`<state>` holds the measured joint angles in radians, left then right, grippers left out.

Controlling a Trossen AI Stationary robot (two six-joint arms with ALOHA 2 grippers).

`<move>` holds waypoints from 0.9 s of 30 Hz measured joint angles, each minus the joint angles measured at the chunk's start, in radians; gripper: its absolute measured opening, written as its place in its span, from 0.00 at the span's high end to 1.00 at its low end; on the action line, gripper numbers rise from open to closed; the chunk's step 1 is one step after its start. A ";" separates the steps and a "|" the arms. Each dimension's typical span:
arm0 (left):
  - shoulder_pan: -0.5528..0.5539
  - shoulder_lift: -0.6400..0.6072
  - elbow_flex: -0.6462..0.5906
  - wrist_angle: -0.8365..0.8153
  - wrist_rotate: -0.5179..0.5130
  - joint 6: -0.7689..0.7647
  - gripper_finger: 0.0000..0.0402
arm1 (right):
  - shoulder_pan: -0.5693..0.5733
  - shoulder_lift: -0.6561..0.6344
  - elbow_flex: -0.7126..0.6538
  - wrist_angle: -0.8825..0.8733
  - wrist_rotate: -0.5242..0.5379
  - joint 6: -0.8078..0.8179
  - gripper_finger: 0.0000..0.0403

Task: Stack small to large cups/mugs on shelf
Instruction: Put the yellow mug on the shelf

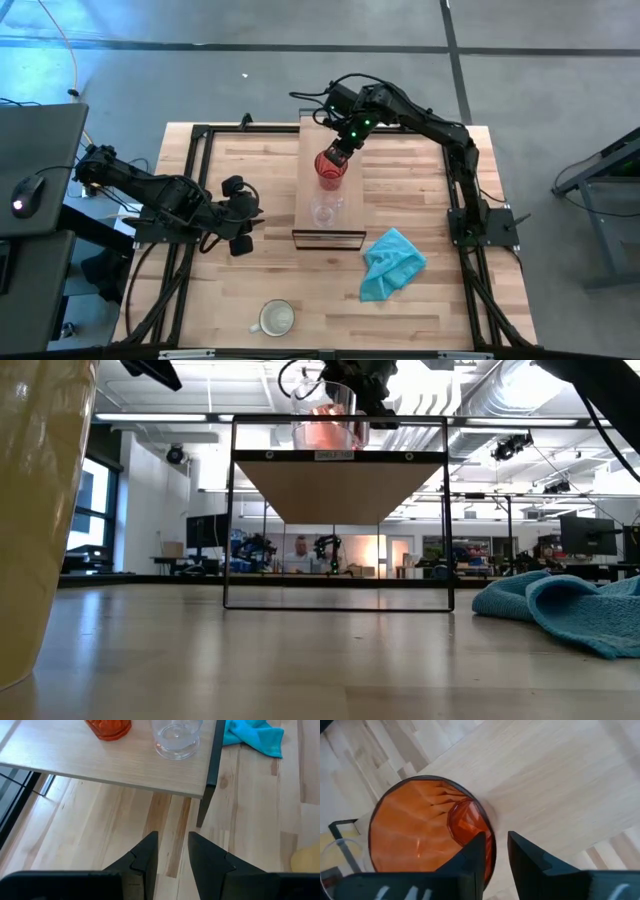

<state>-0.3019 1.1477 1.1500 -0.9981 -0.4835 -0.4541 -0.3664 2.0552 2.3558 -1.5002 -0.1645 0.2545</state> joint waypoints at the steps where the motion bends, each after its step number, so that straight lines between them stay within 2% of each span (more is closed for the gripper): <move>1: 0.000 0.000 0.000 0.000 0.000 0.000 0.76 | 0.000 0.000 0.000 0.000 0.003 -0.001 0.82; 12: 0.000 0.000 0.000 0.000 -0.007 0.000 0.76 | -0.013 -0.051 0.000 0.097 -0.006 -0.020 0.80; 20: 0.000 0.000 0.000 0.002 -0.019 0.001 0.76 | -0.006 -0.104 0.000 0.090 -0.008 -0.026 0.77; 25: 0.001 0.000 0.000 0.001 -0.028 0.000 0.76 | 0.036 -0.168 0.000 0.100 -0.009 -0.071 0.77; 27: 0.001 0.000 0.000 0.001 -0.001 0.001 0.76 | 0.065 -0.200 0.000 0.125 -0.013 -0.089 0.77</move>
<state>-0.3012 1.1477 1.1500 -0.9974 -0.4843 -0.4531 -0.3013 1.8557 2.3558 -1.3753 -0.1772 0.1657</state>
